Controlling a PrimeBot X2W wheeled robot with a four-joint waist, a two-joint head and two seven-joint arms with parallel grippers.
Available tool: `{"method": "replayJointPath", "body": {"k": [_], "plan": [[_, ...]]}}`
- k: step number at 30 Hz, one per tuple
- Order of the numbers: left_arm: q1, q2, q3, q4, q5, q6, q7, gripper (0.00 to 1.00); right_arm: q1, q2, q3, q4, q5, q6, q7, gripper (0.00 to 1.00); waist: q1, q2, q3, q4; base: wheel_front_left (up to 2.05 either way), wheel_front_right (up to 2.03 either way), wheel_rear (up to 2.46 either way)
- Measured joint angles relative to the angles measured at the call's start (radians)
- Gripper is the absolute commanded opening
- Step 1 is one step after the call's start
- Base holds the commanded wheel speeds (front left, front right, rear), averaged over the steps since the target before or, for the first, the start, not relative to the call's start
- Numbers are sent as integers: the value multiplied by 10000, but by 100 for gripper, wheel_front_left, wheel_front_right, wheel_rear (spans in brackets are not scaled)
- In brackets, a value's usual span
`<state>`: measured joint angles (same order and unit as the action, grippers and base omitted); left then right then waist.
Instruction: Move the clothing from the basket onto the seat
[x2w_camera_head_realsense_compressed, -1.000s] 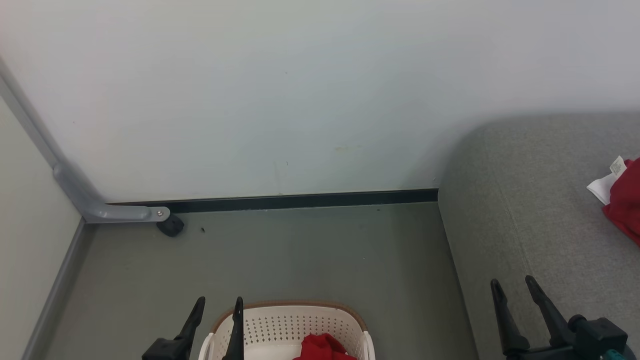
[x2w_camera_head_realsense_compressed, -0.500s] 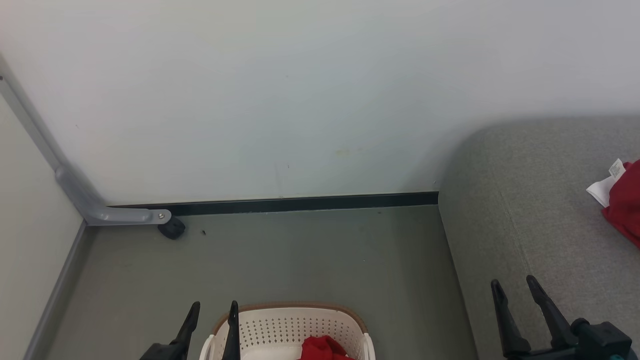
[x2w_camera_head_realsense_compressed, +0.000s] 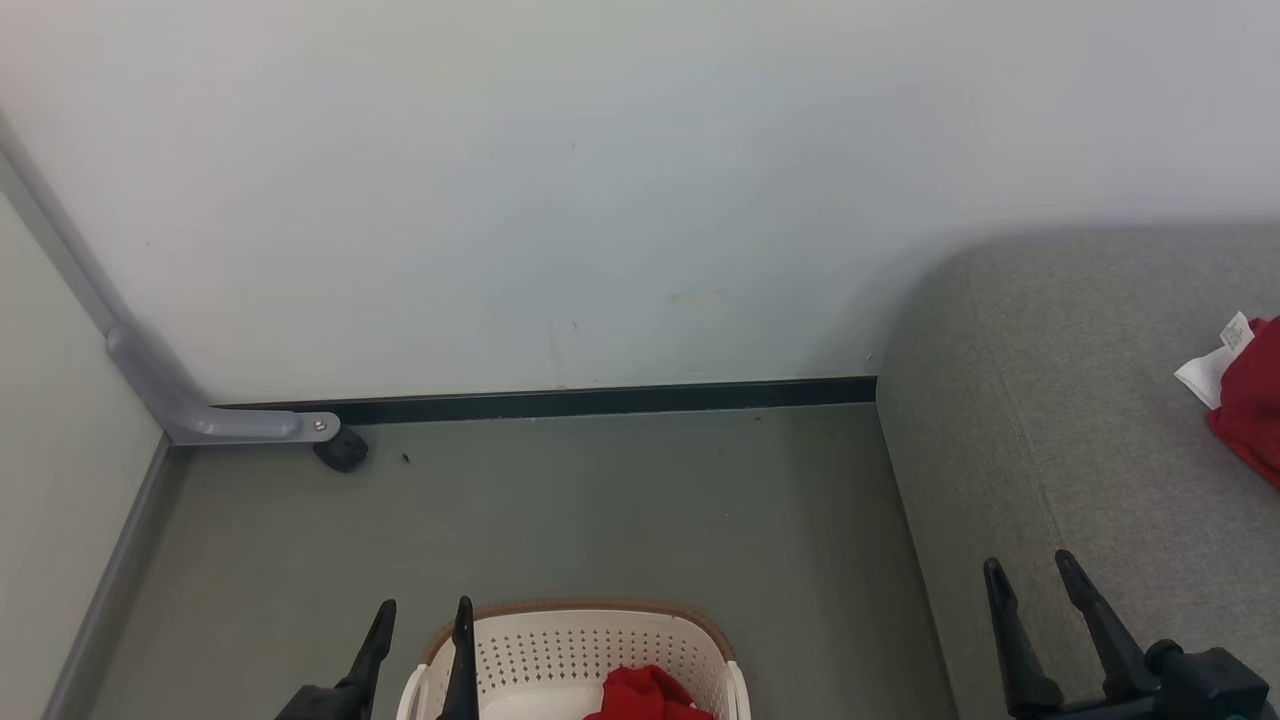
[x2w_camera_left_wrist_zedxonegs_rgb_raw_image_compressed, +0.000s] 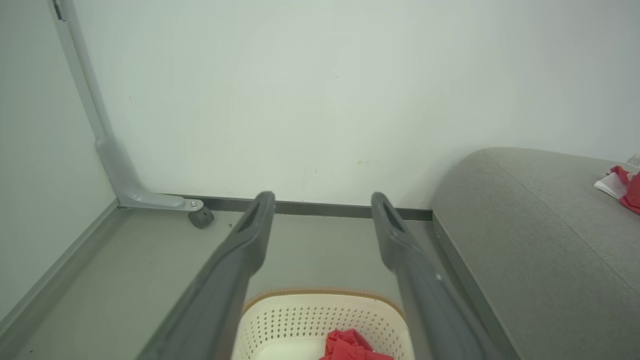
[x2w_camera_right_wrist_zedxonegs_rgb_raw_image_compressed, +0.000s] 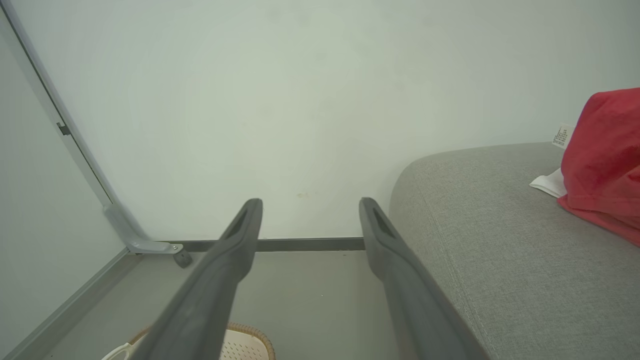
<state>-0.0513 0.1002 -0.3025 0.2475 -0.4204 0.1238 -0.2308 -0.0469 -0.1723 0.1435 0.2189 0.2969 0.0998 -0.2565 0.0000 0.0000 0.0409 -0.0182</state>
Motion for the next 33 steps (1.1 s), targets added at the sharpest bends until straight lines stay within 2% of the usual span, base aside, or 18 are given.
{"method": "replayJointPath", "body": {"k": [11,21,33], "plan": [[-18,-82,31,-31,132,4,19,100,6,-31,-17,-424,2,-29,2,100,0,0,263,13,0,0,0],[-529,-280,-502,184,460,4,376,100,-438,-174,-8,-1202,-2,-29,100,100,1,0,1212,-89,0,0,0],[-2064,-431,-1254,1444,642,4,930,100,-1296,-512,-52,-2067,-92,-15,299,100,2,1,2785,-391,0,0,0]]}}
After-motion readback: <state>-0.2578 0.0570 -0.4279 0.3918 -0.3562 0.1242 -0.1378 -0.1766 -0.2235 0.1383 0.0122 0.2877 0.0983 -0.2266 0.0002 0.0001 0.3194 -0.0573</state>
